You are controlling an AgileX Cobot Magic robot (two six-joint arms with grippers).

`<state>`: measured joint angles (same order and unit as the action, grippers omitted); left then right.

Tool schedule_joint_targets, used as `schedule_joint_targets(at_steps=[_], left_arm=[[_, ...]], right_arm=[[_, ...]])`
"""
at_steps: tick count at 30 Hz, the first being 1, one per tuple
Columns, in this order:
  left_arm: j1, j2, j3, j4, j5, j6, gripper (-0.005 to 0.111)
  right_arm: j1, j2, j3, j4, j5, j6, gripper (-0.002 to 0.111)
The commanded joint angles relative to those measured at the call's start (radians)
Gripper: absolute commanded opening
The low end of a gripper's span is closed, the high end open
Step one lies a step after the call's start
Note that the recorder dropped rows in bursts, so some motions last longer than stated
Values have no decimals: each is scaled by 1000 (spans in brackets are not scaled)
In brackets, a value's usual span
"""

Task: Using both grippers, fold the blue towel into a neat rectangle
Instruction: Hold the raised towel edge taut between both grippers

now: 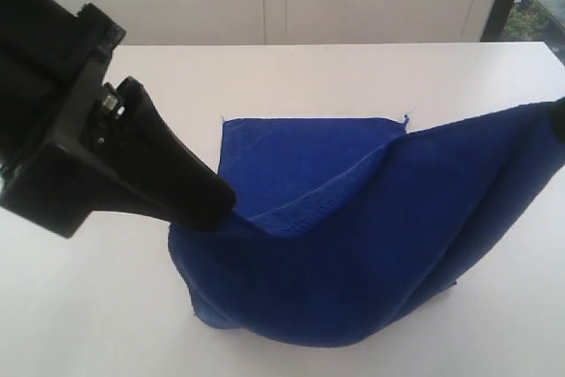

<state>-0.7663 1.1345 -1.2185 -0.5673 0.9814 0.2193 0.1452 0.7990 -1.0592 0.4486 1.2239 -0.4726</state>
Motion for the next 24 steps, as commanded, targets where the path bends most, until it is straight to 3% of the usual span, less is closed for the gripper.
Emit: schedule_joint_targets(at_steps=[1, 7, 15, 24], left_arm=[[-6, -9, 3, -37, 11, -7, 0], [-6, -9, 20, 12, -11, -7, 0], [-6, 10, 145, 60, -182, -10, 0], [-4, 12, 152, 191, -309, 4, 0]], right_arm=[[-6, -11, 3, 27, -3, -75, 0], [-6, -11, 3, 25, -3, -90, 0], [-6, 17, 3, -8, -3, -110, 0], [-6, 55, 3, -71, -13, -106, 0]])
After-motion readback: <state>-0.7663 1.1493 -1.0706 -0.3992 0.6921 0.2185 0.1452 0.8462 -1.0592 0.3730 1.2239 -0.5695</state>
